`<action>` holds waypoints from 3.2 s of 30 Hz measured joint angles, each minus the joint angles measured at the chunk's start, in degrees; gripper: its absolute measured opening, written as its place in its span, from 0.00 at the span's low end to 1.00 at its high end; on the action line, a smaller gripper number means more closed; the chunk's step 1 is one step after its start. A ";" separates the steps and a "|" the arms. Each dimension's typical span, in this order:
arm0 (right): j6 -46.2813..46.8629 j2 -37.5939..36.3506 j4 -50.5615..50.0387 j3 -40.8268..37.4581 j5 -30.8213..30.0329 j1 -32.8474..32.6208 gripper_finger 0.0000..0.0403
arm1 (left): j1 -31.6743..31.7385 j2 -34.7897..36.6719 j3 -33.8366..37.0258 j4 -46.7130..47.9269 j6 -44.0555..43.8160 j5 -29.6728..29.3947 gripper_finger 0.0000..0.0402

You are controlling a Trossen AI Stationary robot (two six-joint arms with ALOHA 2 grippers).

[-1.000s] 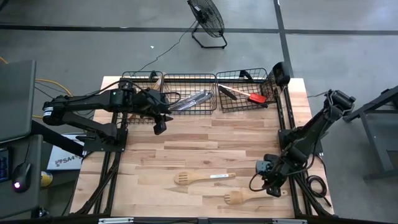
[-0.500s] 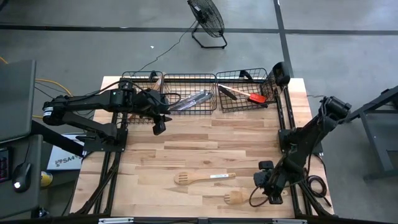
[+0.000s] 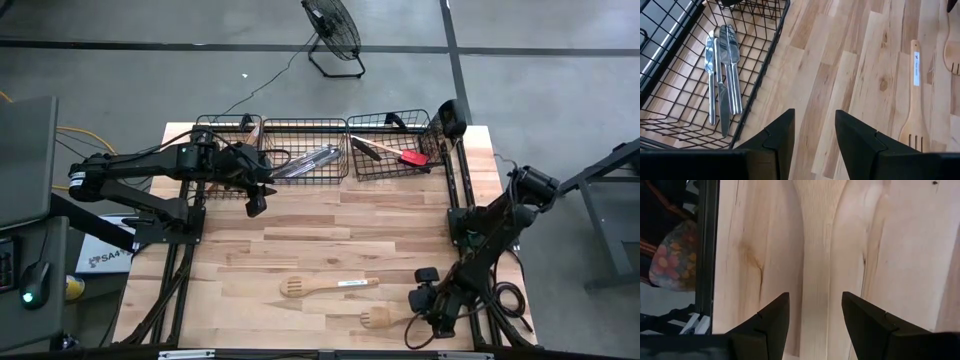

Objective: Pick & Place Kitchen Items
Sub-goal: Put the wooden serving fork into the left wire basket

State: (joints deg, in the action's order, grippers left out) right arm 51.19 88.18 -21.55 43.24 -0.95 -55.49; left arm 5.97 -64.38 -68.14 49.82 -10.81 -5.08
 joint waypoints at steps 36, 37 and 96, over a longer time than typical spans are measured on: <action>-6.92 5.05 -10.91 0.27 -17.99 -3.82 0.43 | 0.01 0.00 -0.04 0.00 -0.17 -0.02 0.34; -7.42 5.05 -12.02 0.26 -19.09 -3.82 0.43 | -0.01 0.00 -0.04 0.00 -0.17 -0.02 0.34; -2.26 4.51 -10.68 0.06 -3.54 4.60 0.19 | 0.00 0.00 -0.04 0.04 -1.40 0.22 0.34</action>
State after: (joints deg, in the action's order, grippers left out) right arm 48.92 92.69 -32.23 43.30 -4.48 -50.90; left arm 5.96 -64.38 -68.18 49.86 -12.21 -4.86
